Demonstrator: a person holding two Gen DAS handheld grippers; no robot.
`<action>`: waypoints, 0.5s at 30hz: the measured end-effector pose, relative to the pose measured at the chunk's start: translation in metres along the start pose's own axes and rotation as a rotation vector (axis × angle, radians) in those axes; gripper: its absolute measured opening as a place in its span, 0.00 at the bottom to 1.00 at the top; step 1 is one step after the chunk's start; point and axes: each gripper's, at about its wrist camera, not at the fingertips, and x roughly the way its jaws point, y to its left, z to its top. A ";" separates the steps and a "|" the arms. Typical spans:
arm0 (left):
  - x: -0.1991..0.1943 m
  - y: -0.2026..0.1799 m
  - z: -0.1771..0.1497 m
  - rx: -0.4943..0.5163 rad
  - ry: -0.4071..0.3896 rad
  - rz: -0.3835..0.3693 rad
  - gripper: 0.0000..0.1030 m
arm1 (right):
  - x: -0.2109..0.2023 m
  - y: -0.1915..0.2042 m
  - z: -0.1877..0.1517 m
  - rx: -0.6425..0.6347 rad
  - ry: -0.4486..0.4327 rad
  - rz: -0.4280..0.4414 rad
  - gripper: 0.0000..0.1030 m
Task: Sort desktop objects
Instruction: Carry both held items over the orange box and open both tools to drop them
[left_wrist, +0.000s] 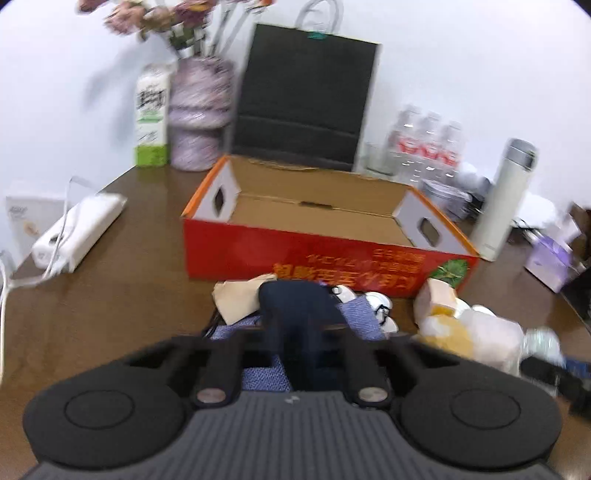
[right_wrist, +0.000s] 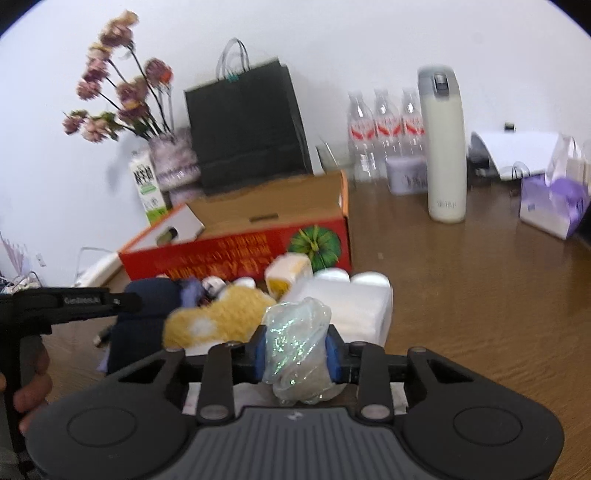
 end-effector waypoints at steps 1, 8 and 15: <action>0.000 0.000 -0.001 0.006 0.005 0.008 0.01 | -0.004 0.001 0.002 -0.001 -0.015 0.002 0.29; 0.036 -0.010 -0.008 -0.016 0.112 0.108 1.00 | -0.017 0.005 0.001 0.016 -0.033 0.016 0.30; 0.049 -0.027 -0.009 0.012 0.147 0.100 0.68 | -0.020 0.005 -0.007 0.016 -0.024 0.016 0.30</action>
